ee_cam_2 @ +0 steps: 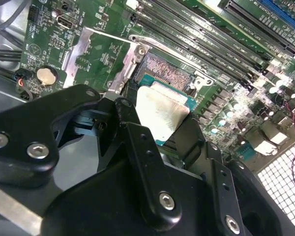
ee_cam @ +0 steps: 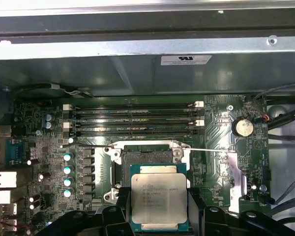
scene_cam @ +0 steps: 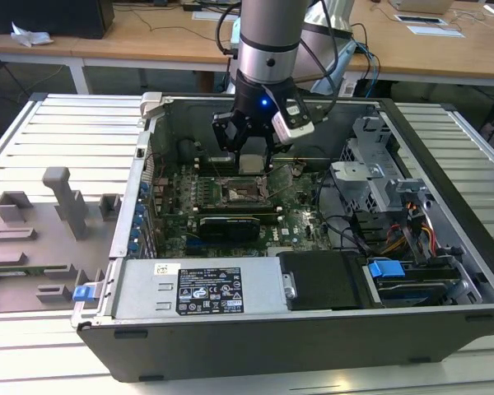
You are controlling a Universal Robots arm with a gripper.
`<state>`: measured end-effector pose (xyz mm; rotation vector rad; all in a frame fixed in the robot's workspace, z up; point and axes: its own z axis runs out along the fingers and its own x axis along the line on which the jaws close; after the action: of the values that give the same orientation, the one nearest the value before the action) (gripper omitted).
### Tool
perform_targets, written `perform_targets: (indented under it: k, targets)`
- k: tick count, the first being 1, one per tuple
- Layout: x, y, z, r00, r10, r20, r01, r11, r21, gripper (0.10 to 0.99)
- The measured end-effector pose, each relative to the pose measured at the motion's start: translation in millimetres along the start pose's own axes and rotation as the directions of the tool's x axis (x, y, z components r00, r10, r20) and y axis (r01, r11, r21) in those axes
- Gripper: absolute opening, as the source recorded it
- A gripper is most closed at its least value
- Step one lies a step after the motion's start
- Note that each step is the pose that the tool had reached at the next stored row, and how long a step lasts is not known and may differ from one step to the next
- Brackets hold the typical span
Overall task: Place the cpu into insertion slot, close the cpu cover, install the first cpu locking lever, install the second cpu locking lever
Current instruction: 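Place the cpu into insertion slot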
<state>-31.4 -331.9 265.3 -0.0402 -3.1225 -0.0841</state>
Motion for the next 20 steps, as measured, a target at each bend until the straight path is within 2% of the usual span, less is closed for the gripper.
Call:
perform_targets:
  k: [15,20]
  targets:
    - [-0.2,-0.6,10.3,1.0000,0.000,0.0000,0.000,1.0000,0.000,0.545]
    - [-0.2,-0.6,10.6,1.0000,0.001,0.0001,-0.001,1.0000,0.001,0.545]
